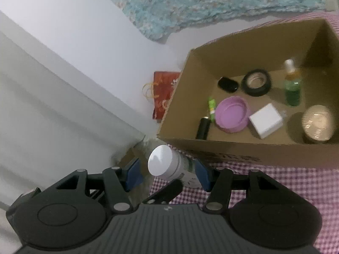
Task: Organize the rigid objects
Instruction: 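Move the right tool to the white pill jar and close on it, then lift the white pill jar into the box and open the right tool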
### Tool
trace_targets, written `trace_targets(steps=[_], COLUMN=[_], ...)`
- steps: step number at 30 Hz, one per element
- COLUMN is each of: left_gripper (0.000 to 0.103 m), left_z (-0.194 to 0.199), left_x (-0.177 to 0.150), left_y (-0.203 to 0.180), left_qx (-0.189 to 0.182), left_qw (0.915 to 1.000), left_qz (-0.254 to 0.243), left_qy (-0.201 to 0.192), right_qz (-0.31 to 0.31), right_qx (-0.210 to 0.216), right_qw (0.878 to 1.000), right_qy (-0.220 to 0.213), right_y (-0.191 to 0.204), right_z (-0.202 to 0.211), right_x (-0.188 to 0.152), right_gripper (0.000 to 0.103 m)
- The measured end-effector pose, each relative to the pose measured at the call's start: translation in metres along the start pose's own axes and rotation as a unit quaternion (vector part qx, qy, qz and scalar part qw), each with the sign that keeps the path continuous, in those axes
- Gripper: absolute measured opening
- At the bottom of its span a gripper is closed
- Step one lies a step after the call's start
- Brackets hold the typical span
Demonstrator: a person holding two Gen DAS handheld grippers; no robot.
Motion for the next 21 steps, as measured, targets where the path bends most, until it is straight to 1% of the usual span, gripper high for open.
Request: trace_targets(steps=[2, 6, 8, 13, 14, 17, 18, 21], left_gripper=[0.085, 0.084, 0.082, 0.073, 0.067, 0.058, 0.057, 0.056], left_z=[-0.008, -0.02, -0.025, -0.032, -0.033, -0.034, -0.034, -0.032], left_x=[0.002, 0.005, 0.005, 0.004, 0.004, 0.004, 0.005, 0.006], left_y=[0.002, 0.003, 0.004, 0.008, 0.008, 0.012, 0.013, 0.016], left_qx=[0.009, 0.009, 0.008, -0.001, -0.001, 0.002, 0.002, -0.001], left_qw=[0.9999, 0.9998, 0.9997, 0.9995, 0.9994, 0.9993, 0.9992, 0.9991], left_qz=[0.0, 0.005, 0.009, 0.019, 0.022, 0.028, 0.03, 0.035], left_qy=[0.007, 0.016, 0.02, 0.025, 0.026, 0.025, 0.025, 0.022], right_qz=[0.007, 0.016, 0.023, 0.027, 0.026, 0.023, 0.021, 0.016], right_qx=[-0.002, -0.014, -0.026, -0.031, -0.031, -0.029, -0.027, -0.017], right_qw=[1.0, 0.999, 0.999, 0.998, 0.998, 0.998, 0.998, 0.998], right_qy=[0.011, 0.031, 0.033, 0.04, 0.041, 0.047, 0.05, 0.051], right_y=[0.003, 0.004, 0.003, 0.0, -0.001, -0.003, -0.004, -0.004], right_z=[-0.013, -0.039, -0.048, -0.058, -0.06, -0.066, -0.068, -0.071], right_x=[0.002, 0.004, 0.007, 0.012, 0.013, 0.013, 0.013, 0.012], right_gripper=[0.06, 0.06, 0.06, 0.06, 0.059, 0.054, 0.052, 0.05])
Point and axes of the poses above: each gripper's, at about its wrist camera, not at the fingertips, and z roughly against the way its jaws point, y to its left, x to its top, the point moved 10 cm from there along -z, roughly the way its jaws point, and after that the axes turned 8 degrees about y, right-handed, at the moved point
